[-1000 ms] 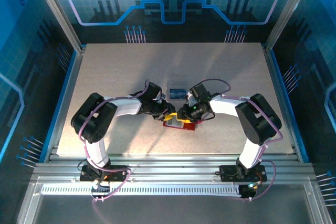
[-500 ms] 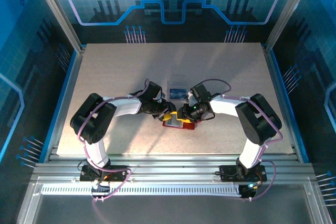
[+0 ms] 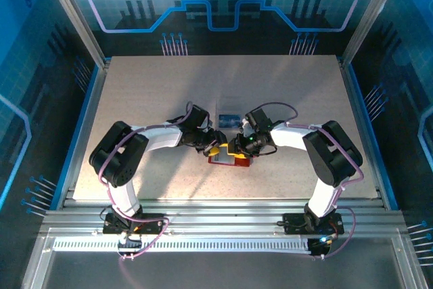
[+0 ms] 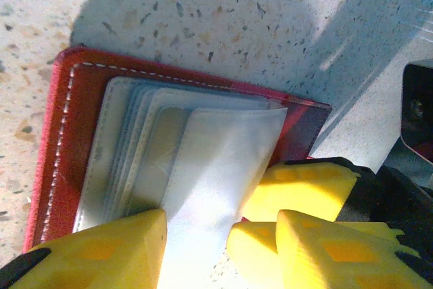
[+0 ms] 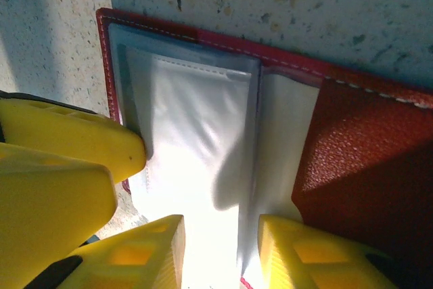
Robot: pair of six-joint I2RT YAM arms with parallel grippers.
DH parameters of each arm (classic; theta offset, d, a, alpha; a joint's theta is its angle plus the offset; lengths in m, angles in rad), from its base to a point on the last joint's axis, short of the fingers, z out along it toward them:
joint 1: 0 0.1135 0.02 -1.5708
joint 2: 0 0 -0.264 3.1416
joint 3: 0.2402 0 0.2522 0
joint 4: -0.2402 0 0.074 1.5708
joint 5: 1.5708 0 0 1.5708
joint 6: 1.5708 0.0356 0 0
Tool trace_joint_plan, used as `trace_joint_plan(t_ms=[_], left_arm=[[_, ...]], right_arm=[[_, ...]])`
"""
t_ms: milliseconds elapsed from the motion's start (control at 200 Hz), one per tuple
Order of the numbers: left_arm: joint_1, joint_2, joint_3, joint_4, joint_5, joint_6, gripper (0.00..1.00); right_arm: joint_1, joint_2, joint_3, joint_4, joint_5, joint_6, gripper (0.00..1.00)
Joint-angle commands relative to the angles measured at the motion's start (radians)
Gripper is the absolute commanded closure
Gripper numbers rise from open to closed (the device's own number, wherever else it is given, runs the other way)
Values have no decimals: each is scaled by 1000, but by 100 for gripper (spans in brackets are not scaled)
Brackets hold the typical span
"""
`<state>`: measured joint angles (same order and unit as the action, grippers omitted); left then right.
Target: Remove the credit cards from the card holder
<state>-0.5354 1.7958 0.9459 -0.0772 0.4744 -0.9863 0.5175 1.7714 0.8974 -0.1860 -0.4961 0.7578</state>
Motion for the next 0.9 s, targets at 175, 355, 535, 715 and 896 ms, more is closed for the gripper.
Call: trace_joint_plan(t_ms=[175, 355, 535, 715, 896], left_arm=[[-22, -9, 9, -47, -20, 5, 47], [-23, 12, 14, -35, -11, 2, 47], [-23, 11, 11, -36, -14, 4, 47], [-23, 5, 8, -37, -18, 1, 46], [-20, -26, 16, -55, -31, 5, 45]], right_arm=[[10, 26, -12, 31, -19, 17, 65], [10, 6, -12, 30, -8, 18, 68], [10, 12, -5, 21, -6, 20, 72], [10, 23, 9, -37, 42, -3, 76], [9, 40, -8, -10, 31, 12, 80]])
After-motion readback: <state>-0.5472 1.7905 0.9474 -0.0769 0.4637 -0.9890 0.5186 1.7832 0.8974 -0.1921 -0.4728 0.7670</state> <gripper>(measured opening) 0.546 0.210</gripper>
